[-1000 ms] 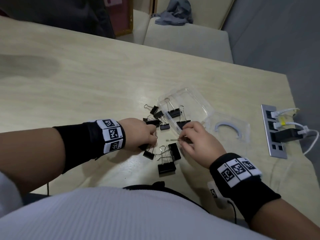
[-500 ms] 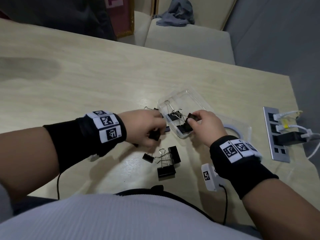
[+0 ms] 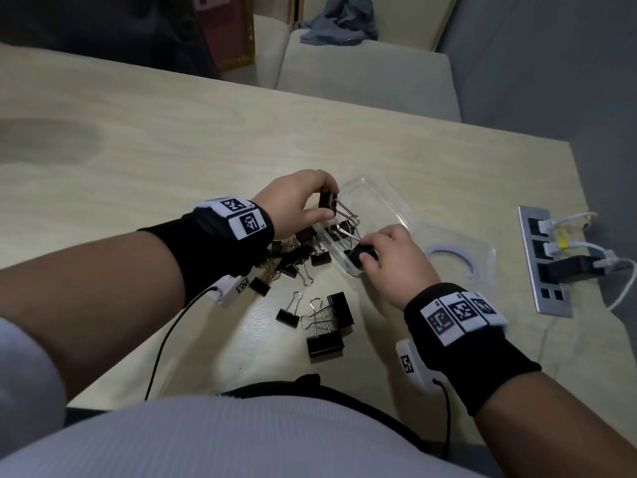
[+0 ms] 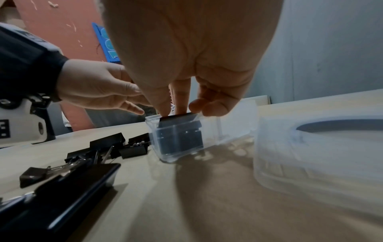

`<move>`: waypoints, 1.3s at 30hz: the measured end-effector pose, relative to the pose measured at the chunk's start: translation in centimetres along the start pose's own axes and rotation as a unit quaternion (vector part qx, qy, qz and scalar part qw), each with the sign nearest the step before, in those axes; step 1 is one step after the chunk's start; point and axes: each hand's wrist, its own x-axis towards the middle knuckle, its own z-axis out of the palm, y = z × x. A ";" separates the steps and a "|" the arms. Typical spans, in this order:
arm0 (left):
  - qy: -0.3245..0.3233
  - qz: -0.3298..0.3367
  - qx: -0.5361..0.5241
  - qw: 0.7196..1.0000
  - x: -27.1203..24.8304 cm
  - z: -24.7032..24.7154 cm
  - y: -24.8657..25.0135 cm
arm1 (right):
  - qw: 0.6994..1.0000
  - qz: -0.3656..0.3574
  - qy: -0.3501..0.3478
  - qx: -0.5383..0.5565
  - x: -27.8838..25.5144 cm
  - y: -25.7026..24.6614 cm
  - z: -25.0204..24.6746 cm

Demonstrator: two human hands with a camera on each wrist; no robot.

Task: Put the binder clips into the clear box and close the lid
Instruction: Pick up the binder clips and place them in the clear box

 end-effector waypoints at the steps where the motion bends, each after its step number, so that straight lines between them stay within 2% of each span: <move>1: -0.013 0.002 0.026 1.000 0.2 0.3 -0.2 | 1.000 0.005 0.005 0.006 0.0 0.0 0.1; 6: -0.047 -0.006 0.181 0.982 1.1 1.1 -0.6 | 1.000 -0.007 0.018 0.011 -0.1 0.3 0.4; 9: -0.065 0.019 0.261 0.963 1.0 1.1 -0.8 | 0.999 -0.013 0.028 0.008 -0.1 0.4 0.5; 13: -0.083 0.026 0.306 0.948 0.2 1.4 -1.2 | 0.999 -0.015 0.033 -0.002 -0.2 0.4 0.5; 17: -0.151 -0.007 0.344 0.927 -0.7 1.5 -1.7 | 1.000 -0.016 0.020 -0.018 -0.6 0.2 0.5; 20: -0.150 -0.022 0.333 0.931 -1.1 1.9 -1.7 | 0.999 -0.020 0.019 -0.034 -1.2 0.0 0.7; 23: -0.088 -0.017 0.275 0.957 -1.7 1.8 -1.0 | 0.996 -0.071 0.050 -0.019 -2.3 -0.5 0.7; 25: -0.041 0.006 0.252 0.967 -2.3 1.4 -0.6 | 0.989 -0.142 0.023 -0.019 -3.3 -0.6 0.9; 27: -0.026 0.025 0.250 0.967 -3.1 0.9 -0.7 | 0.979 -0.189 -0.057 -0.055 -4.3 -0.5 1.5; 30: -0.085 0.039 0.260 0.961 -4.4 0.2 -1.5 | 0.963 -0.192 -0.139 -0.126 -5.2 0.1 2.7; 32: -0.135 0.062 0.280 0.948 -5.5 0.2 -2.1 | 0.966 -0.168 -0.144 -0.130 -5.3 0.1 3.1; 34: -0.158 0.102 0.284 0.940 -6.7 0.5 -2.1 | 0.972 -0.147 -0.130 -0.129 -5.2 0.0 3.1; 36: -0.148 0.157 0.278 0.936 -7.9 1.2 -1.5 | 0.975 -0.126 -0.110 -0.145 -5.1 -0.2 3.0; 39: -0.133 0.252 0.298 0.911 -9.4 2.7 -0.3 | 0.978 -0.096 -0.083 -0.165 -5.2 0.1 2.9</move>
